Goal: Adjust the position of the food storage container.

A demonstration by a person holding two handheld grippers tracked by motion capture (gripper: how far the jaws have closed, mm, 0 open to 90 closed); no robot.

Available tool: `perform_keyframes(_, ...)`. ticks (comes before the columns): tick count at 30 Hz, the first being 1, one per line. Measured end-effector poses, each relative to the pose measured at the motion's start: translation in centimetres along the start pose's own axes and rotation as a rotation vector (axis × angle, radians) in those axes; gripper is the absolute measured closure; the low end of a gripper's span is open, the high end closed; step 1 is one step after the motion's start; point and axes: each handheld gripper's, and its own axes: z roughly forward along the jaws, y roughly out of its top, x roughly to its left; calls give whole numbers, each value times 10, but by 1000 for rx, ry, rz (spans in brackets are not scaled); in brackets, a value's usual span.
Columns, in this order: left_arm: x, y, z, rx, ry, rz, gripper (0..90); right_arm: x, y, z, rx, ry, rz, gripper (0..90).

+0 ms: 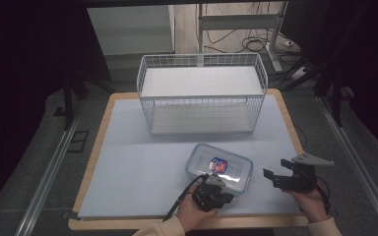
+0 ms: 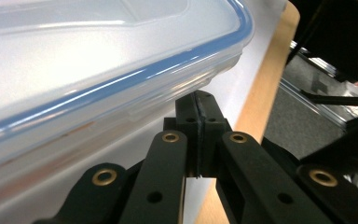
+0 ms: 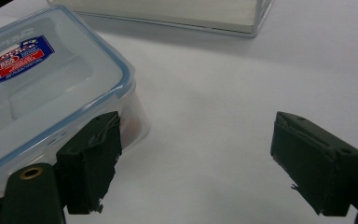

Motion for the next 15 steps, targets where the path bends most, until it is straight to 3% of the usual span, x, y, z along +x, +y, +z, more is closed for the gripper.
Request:
perform_keyframes(6, 1, 11, 11, -5, 36, -9, 900, -2, -1, 1, 6, -13, 8, 164)
perform_keyframes(15, 4, 23, 24, -20, 56, -33, 900, -5, -2, 1, 22, -39, 28, 164)
